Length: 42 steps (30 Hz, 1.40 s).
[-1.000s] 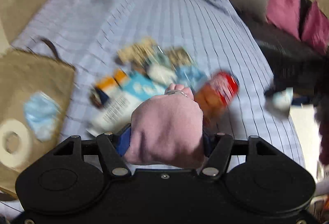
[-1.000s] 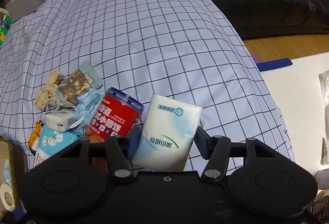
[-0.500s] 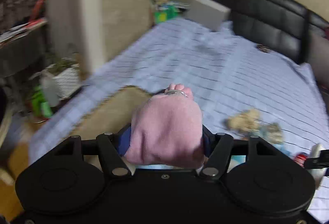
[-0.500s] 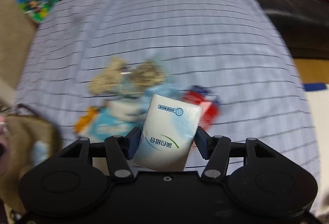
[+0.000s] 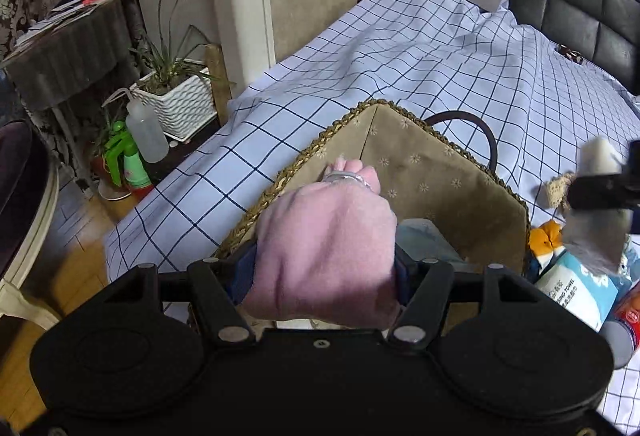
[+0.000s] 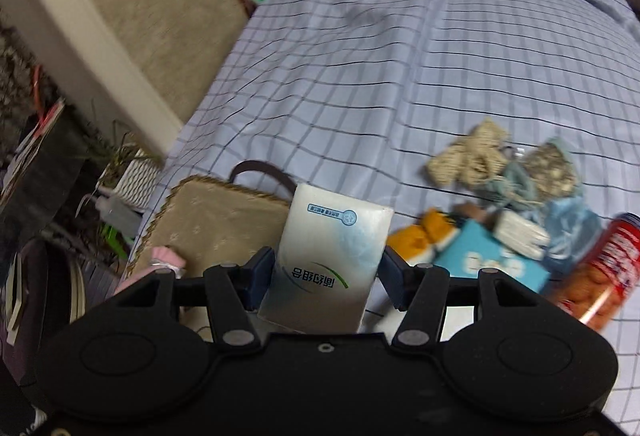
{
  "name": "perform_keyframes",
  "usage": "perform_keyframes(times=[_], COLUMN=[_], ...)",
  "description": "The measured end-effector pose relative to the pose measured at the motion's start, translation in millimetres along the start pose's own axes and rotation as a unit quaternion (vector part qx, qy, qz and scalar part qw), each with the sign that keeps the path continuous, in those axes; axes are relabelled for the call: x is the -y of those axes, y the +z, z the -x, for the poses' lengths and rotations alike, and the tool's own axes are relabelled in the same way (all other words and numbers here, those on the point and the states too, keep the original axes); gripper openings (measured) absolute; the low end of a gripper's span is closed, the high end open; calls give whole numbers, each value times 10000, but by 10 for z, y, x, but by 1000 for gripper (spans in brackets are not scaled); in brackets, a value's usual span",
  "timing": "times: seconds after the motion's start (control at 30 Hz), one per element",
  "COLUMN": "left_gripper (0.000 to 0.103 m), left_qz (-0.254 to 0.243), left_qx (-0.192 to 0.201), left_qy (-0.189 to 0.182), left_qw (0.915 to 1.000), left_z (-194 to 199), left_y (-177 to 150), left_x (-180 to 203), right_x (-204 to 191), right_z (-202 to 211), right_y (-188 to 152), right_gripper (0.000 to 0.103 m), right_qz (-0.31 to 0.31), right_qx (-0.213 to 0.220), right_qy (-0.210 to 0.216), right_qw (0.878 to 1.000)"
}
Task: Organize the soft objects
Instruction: 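Carry the pink pouch and tissue pack into the basket and open both tools, then move both tools back, right tool reaching toward the beige lace and snack bag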
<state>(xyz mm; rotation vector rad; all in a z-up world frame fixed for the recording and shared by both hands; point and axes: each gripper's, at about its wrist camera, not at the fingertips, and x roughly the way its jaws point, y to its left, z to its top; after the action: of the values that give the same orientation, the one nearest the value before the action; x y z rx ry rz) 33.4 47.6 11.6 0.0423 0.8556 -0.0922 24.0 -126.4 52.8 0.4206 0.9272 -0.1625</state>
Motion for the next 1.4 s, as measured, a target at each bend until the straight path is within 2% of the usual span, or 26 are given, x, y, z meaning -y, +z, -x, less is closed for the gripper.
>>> perform_keyframes(times=[0.23,0.3,0.33,0.37,0.4,0.5,0.6,0.73,1.0,1.4], left_gripper=[61,66,69,78,82,85,85,85,86,90], left_qz=[-123,-120,-125,-124,-125,-106,-117,-161,-394,-1185], left_qx=[10,0,16,57,101,296,405,342,459,587], left_qy=[-2,-41,-51,-48,-42,-50,69,-33,-88,-481], left_qw=[9999,9999,9999,9999,9999,9995,9991,9993,9981,9901], left_z=[31,22,25,40,55,131,159,146,236,425], left_y=[-35,-36,-38,-40,-42,-40,-29,-24,-57,-255], left_x=[18,2,-10,-14,-21,-29,-8,26,192,777], right_x=[-239,-292,-266,-280,-282,-297,-275,-154,284,1065], right_z=[-163,-169,-147,-134,-124,-58,-23,-9,161,627], right_y=[-12,-10,-4,2,11,29,23,3,-30,-189], right_gripper=[57,58,61,75,79,79,79,79,79,79], right_qz=[259,360,389,409,420,509,593,544,334,-58], right_qx=[-35,41,101,161,224,399,472,413,450,547], right_qy=[240,306,350,413,469,477,364,178,-286,-885], right_qw=[9994,9989,9986,9982,9978,9968,9965,9975,9980,9946])
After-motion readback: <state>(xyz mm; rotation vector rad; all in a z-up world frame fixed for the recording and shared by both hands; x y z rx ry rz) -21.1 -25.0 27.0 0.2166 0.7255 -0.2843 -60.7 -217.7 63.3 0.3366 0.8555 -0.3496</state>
